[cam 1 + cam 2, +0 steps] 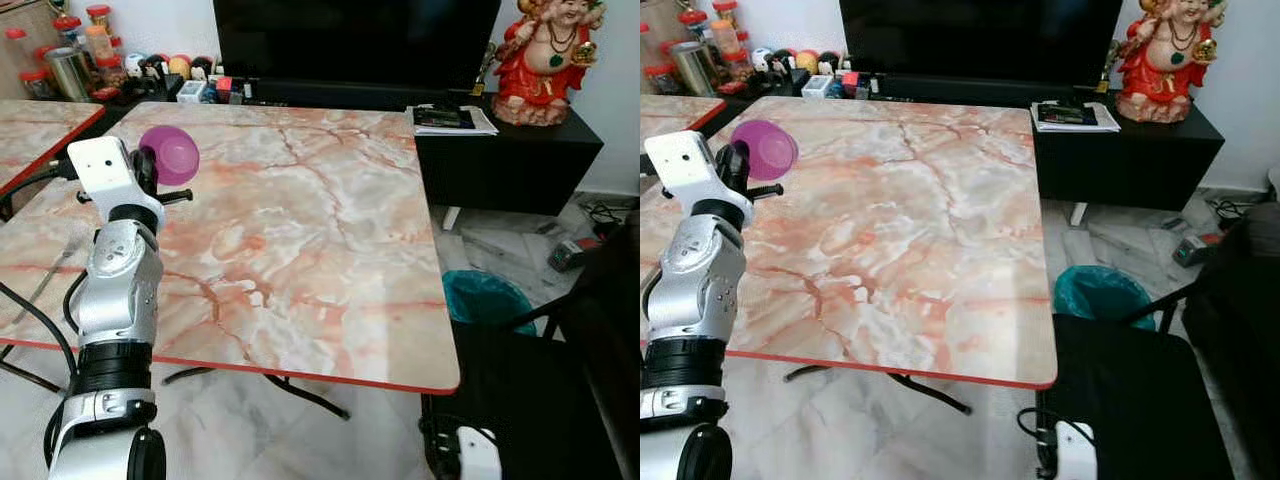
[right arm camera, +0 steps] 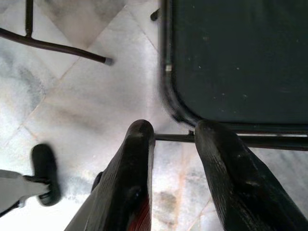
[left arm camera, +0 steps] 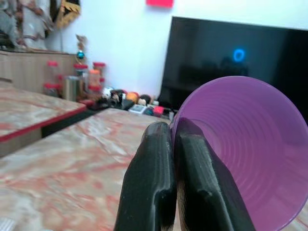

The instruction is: Setting the table

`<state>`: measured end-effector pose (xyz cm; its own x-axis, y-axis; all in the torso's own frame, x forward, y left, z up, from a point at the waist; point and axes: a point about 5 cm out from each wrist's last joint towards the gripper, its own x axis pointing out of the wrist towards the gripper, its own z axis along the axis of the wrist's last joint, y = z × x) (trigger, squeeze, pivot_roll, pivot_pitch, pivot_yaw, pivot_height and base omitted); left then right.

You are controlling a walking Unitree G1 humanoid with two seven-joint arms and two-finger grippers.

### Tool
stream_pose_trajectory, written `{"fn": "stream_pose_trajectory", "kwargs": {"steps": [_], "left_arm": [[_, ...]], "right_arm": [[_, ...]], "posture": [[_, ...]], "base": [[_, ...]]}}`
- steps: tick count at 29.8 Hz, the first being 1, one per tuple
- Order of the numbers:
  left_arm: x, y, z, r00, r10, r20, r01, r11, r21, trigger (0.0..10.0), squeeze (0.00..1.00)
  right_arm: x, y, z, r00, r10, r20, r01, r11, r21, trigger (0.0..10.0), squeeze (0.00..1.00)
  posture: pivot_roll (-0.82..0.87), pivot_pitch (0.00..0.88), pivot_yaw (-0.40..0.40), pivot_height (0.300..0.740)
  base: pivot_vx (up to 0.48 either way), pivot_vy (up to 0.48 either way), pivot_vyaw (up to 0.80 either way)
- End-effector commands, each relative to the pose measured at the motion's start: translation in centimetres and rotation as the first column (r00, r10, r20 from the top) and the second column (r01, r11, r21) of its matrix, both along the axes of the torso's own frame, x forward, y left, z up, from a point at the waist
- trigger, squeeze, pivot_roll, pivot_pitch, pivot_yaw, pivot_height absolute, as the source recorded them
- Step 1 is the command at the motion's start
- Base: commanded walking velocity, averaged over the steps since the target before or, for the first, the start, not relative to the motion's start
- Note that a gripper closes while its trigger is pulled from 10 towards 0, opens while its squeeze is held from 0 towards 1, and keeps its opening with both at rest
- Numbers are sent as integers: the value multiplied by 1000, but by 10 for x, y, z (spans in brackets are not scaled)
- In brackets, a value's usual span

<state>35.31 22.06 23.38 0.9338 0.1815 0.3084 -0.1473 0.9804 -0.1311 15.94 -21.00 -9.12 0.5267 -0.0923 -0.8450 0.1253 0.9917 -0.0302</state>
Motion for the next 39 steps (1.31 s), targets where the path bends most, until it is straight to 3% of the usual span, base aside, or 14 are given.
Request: {"fn": "stream_pose_trajectory", "kwargs": {"steps": [1, 19, 27, 32, 39], "left_arm": [[-2, 6, 13, 998, 25, 62, -24, 1000, -14, 10000, 0], [-4, 15, 31, 991, 58, 124, -57, 998, -15, 10000, 0], [-4, 11, 26, 992, 45, 117, -44, 999, -13, 10000, 0], [-4, 1, 8, 998, 9, 66, -14, 996, 87, 10000, 0], [-4, -9, 12, 996, -21, 88, 5, 985, 171, 10000, 0]], "right_arm": [[0, 10, -2, 1000, 15, -12, -15, 1000, 19, 10000, 0], [3, 15, -2, 1000, 17, -11, -17, 1000, 24, 10000, 0], [3, 17, -2, 1000, 23, -11, -23, 999, 30, 10000, 0], [4, 19, -1, 1000, 2, 14, -2, 999, 43, 10000, 0], [8, 21, 0, 999, -11, 36, 9, 999, 54, 10000, 0]], "posture": [[14, 0, 1, 728], [24, 0, 2, 728], [28, 0, 5, 728], [25, 0, 10, 728], [34, 0, 9, 728]], "base": [[0, 480, 0], [0, 480, 0], [0, 480, 0], [0, 480, 0], [0, 480, 0]]}}
